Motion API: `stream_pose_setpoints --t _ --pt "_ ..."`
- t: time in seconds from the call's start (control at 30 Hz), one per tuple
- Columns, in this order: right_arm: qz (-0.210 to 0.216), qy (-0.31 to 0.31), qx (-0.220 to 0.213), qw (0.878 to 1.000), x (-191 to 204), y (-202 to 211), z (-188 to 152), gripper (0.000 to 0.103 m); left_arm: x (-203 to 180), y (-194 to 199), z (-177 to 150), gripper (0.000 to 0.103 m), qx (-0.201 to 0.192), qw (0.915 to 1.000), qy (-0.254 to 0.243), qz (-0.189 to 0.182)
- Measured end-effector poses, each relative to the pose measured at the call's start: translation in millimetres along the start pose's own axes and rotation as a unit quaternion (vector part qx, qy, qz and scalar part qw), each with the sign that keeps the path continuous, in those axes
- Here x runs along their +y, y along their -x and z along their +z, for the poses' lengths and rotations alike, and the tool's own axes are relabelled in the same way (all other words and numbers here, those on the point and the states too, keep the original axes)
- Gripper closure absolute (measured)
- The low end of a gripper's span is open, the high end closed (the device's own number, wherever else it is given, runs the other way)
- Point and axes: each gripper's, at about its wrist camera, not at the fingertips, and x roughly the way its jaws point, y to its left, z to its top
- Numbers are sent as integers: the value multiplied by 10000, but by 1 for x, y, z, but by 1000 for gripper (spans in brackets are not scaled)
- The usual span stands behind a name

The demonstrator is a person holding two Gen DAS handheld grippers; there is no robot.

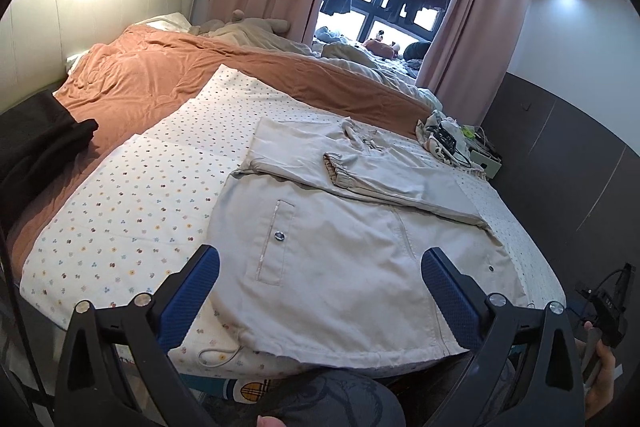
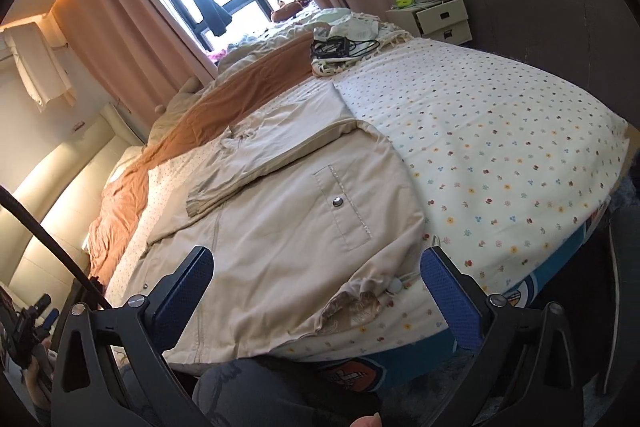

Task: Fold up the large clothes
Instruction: 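Grasp the drawstring hem with the right gripper while the left gripper grasps the hem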

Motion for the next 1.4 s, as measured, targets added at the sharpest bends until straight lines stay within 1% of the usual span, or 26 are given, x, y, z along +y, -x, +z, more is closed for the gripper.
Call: stream_pose_setpoints --t 0.1,0.17,0.27,0.43,0.53,0.57,0.63,0.67,0.7,0.77,0.8,0.83,0.9,0.93,1.0,1.2,1.33,1.4 --pt "123 45 -179 9998 -7 13 -11 0 10 8 -11 0 62 10000 52 -20" --pt "161 244 -57 9996 -9 15 -19 0 18 12 -18 0 101 9999 115 -65" --pt "143 413 -15 9990 -14 18 -28 0 30 18 -30 0 83 9995 226 -181" --pt "153 112 361 9992 -26 17 -28 0 52 16 -45 0 165 9978 537 -339" --pt "221 -77 362 9991 -32 17 -28 0 62 12 -54 0 227 9963 701 -434" --pt "237 -153 364 9989 -35 16 -28 0 65 10 -56 1 256 9959 741 -462" --pt "320 -316 423 9981 -39 11 -30 0 70 2 -59 7 356 9940 857 -576" --pt "357 -394 470 9975 -40 7 -32 0 72 -4 -60 11 442 9924 929 -669" --pt "396 -467 505 9968 -42 4 -33 0 74 -9 -61 18 515 9909 995 -748" --pt "491 -580 545 9956 -43 -4 -36 0 78 -21 -63 28 656 9888 1097 -774" --pt "518 -624 578 9950 -44 -10 -37 4 80 -27 -65 29 724 9876 1158 -779" --pt "540 -685 618 9943 -45 -16 -38 12 82 -33 -66 29 782 9860 1237 -796" --pt "644 -862 753 9913 -48 -31 -38 22 85 -45 -68 30 887 9831 1381 -810" --pt "729 -977 810 9892 -49 -38 -39 23 86 -50 -69 31 935 9818 1442 -814" --pt "855 -1170 902 9853 -52 -53 -38 24 90 -61 -70 38 1028 9785 1581 -833" --pt "696 -1518 1122 9795 -60 -98 -36 24 104 -91 -72 39 1305 9698 1916 -760" --pt "799 -1765 1250 9731 -62 -120 -39 24 114 -107 -73 39 1462 9637 2112 -734" --pt "922 -1907 1290 9688 -62 -130 -39 24 118 -115 -72 39 1513 9605 2212 -755"
